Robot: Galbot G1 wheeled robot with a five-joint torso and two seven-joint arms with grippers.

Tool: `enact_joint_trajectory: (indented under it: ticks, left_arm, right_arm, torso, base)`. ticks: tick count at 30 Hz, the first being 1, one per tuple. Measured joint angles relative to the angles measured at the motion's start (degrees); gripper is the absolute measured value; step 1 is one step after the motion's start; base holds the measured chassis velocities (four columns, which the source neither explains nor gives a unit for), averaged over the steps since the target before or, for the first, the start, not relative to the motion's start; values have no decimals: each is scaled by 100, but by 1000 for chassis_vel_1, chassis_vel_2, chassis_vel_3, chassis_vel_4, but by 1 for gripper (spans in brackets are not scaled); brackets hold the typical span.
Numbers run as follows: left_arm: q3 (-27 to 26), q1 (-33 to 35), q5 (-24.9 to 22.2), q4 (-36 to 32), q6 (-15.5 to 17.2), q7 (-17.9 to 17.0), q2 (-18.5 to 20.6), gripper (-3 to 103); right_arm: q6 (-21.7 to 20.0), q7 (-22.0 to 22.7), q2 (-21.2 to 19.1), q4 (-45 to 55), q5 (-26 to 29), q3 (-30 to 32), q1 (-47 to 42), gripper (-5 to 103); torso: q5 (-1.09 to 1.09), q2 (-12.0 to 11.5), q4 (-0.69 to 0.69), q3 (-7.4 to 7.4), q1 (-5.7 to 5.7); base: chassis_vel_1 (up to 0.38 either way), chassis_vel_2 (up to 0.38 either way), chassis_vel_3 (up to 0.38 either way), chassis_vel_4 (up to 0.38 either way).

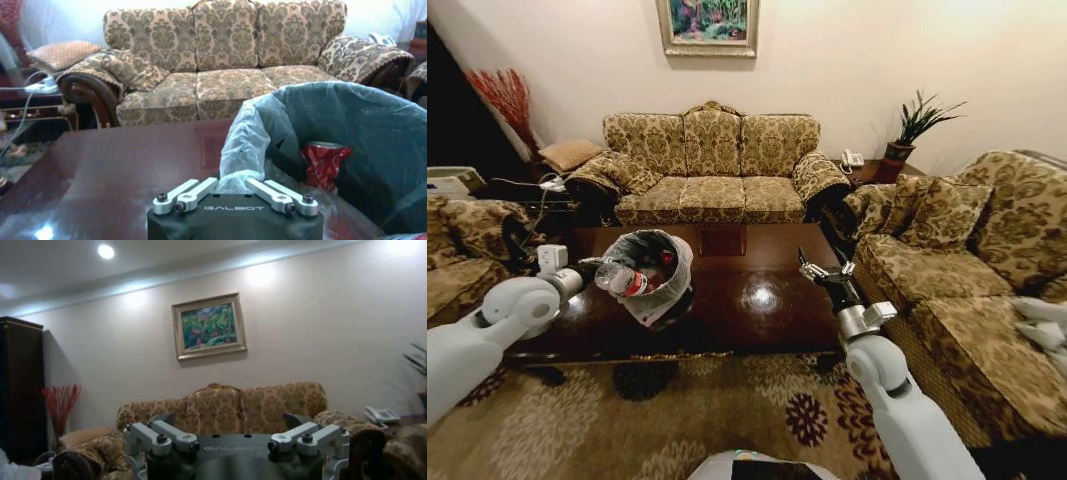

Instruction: Move to the front of the table and place the trash on the table into the trash bin.

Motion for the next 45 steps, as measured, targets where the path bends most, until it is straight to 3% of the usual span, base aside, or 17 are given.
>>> enact_joint_trajectory:
  ticks: [5,11,16,18,22,30,33,41,45]
  left_arm:
    - [-253,232,89,-189,79,-23,-189,1]
    - [-1058,1122,240,-456,119,-42,-722,1]
    - [-1750,1878,437,-544,80,65,-1120,1]
    - [-2273,2415,635,-581,-55,213,-1458,1]
    - [-2587,2806,845,-560,-164,374,-1783,1]
    - [-2956,3344,1129,-521,-321,669,-2140,1]
    - [-3087,3873,1444,-545,-602,980,-2314,1]
    - [-2982,3948,1815,-746,-1112,1205,-2448,1]
    - [-2866,3875,1907,-811,-1153,1275,-2436,1]
  right_arm:
    - [76,61,118,0,-90,-14,-125,100]
    - [235,-2,316,9,-248,-92,-390,100]
    - [303,-33,364,-47,-277,-121,-421,100]
    - [335,-55,396,-127,-272,-154,-380,100]
    - [384,-64,433,-218,-268,-209,-345,100]
    - [472,-71,428,-266,-251,-203,-368,100]
    - [565,-85,444,-339,-265,-165,-386,100]
    - [639,-119,507,-270,-400,-135,-557,100]
    - [616,-61,528,-180,-461,-131,-650,100]
  torso:
    - [-4,2,0,-2,-3]
    - [-3,0,-2,2,4]
    - [-3,-5,-2,5,13]
    - [-1,-5,0,3,10]
    - [-2,-1,0,-1,-1]
    - [-2,-1,-2,0,3]
    - [-2,-1,-1,1,5]
    - [-2,0,-4,0,2]
    - [-1,-1,-2,1,4]
  base:
    - [214,-227,-202,205]
    - [29,-22,-29,30]
    - [-44,46,63,-28]
    - [-2,37,10,-10]
    - [0,0,0,0]
    - [8,-2,2,5]
    - [0,0,0,0]
    - [0,0,0,0]
    - [0,0,0,0]
